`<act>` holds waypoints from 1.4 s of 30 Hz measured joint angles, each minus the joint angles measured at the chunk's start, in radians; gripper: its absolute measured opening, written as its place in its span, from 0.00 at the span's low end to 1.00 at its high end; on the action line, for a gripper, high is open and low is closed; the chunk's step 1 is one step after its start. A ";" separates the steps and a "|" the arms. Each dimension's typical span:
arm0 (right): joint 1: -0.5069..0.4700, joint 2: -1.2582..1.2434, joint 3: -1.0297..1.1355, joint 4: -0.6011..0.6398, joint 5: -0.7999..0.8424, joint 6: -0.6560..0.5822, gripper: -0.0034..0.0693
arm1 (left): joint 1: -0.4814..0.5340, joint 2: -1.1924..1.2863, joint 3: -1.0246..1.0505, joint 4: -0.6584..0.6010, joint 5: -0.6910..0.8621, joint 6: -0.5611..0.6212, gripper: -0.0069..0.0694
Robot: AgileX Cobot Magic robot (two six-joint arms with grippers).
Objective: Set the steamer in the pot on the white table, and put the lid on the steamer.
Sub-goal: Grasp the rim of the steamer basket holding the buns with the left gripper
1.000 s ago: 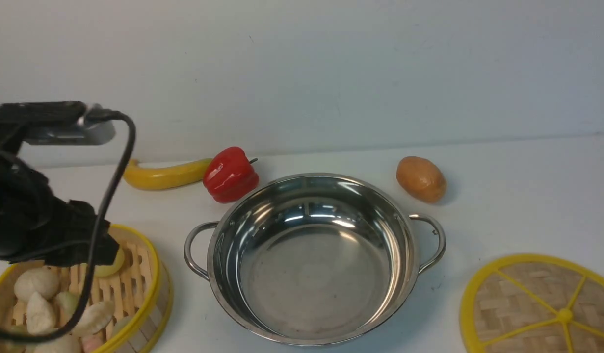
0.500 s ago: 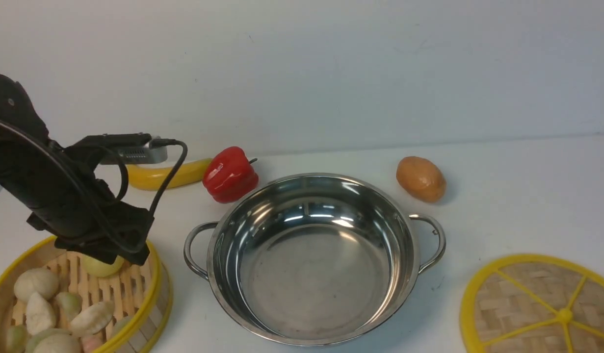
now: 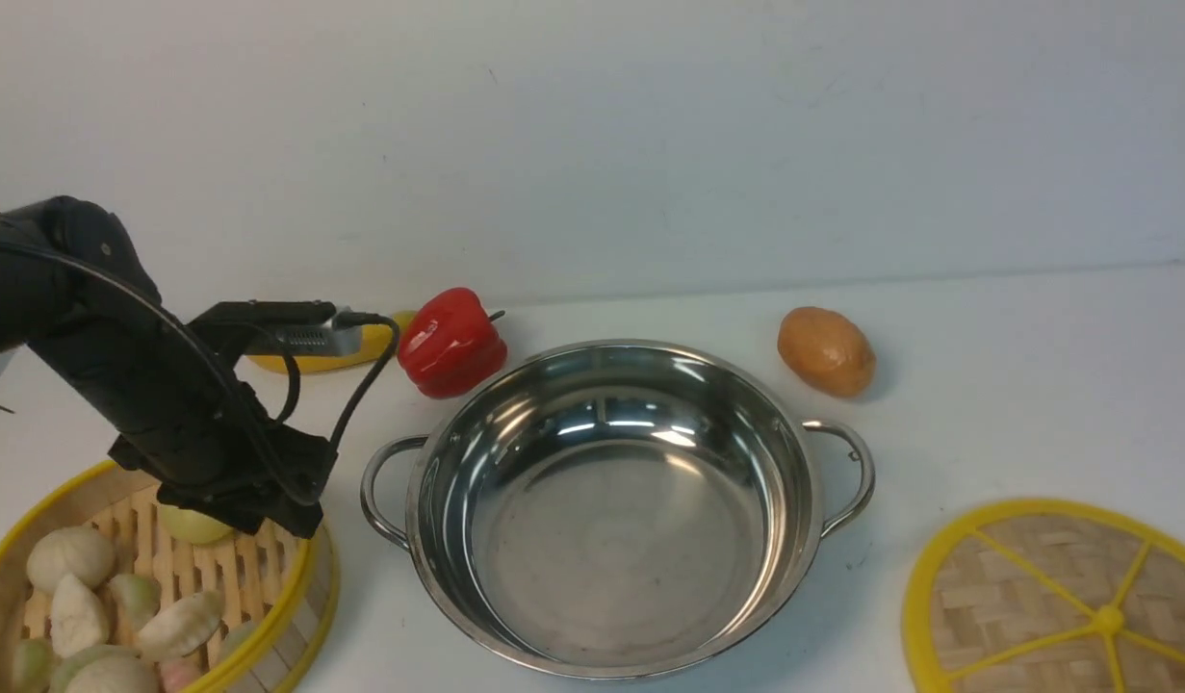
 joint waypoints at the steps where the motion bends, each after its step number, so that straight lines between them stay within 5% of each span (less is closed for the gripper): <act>1: 0.000 0.000 0.000 0.000 0.000 0.000 0.38 | -0.011 0.006 0.000 -0.003 -0.011 0.000 0.54; 24: 0.000 0.000 0.000 0.000 0.000 0.000 0.38 | -0.034 0.075 -0.001 0.019 -0.059 -0.045 0.54; 42: 0.000 0.000 0.000 0.000 0.000 0.000 0.38 | -0.034 0.075 -0.001 0.023 -0.055 -0.063 0.20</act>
